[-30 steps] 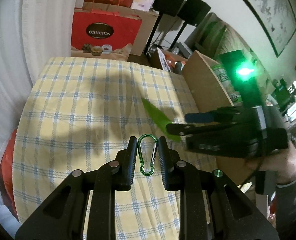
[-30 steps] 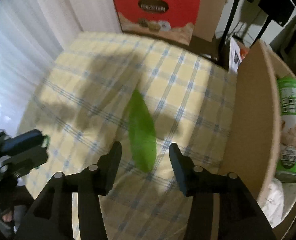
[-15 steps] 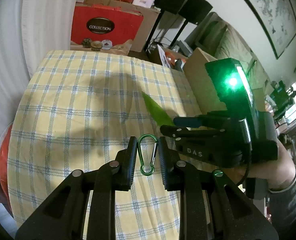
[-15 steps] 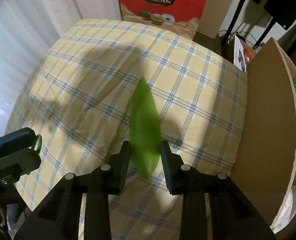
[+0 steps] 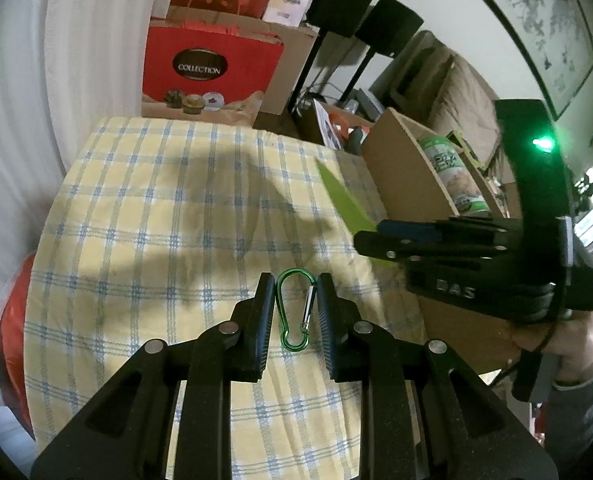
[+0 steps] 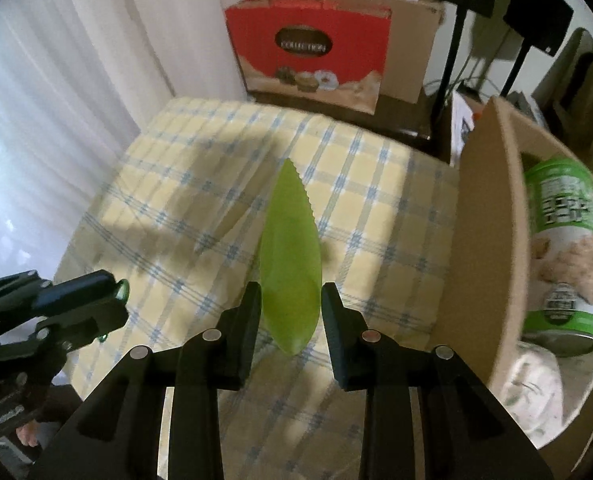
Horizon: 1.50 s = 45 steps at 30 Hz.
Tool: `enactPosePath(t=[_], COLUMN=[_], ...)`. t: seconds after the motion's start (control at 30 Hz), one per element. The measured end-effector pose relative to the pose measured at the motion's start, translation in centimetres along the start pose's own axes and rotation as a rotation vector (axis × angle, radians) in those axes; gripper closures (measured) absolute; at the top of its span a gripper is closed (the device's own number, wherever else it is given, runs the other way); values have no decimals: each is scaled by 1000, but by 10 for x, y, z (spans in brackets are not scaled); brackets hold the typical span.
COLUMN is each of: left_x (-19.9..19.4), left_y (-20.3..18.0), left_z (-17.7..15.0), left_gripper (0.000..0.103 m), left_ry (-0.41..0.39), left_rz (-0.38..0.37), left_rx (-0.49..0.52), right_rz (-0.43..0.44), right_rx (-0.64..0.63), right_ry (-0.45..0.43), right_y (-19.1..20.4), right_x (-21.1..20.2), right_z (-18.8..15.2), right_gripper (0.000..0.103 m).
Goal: Organize objects
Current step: 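Lift the green leaf-shaped piece off the table with the right tool, then carry the carabiner and leaf piece over the box with both tools and lower them in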
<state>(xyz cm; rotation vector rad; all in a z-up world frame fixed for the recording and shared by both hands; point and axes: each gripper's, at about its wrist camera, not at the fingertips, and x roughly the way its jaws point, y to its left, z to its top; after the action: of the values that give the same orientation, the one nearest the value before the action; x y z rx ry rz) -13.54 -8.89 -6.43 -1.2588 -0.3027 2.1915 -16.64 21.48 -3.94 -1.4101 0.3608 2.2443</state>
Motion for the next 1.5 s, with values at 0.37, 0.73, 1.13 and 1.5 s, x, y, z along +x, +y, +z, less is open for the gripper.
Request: enactPosePath(t=[0.37, 0.73, 1.13, 1.5], left_x=[-13, -22, -26, -14], left_y=[-30, -68, -120, -170], left_z=[15, 25, 28, 25], left_gripper=[83, 83, 83, 83], left_ry=[-70, -112, -140, -126], left_rz=[118, 112, 77, 40], left_rx=[40, 67, 124, 178], right_rz=[-24, -85, -118, -156], right_rx=[35, 64, 135, 188], right_ry=[-155, -310, -355, -371], right_y=[-15, -31, -72, -109], right_x=[-57, -109, -138, -160], right_z=[-17, -38, -63, -86], right_gripper=[73, 73, 73, 73])
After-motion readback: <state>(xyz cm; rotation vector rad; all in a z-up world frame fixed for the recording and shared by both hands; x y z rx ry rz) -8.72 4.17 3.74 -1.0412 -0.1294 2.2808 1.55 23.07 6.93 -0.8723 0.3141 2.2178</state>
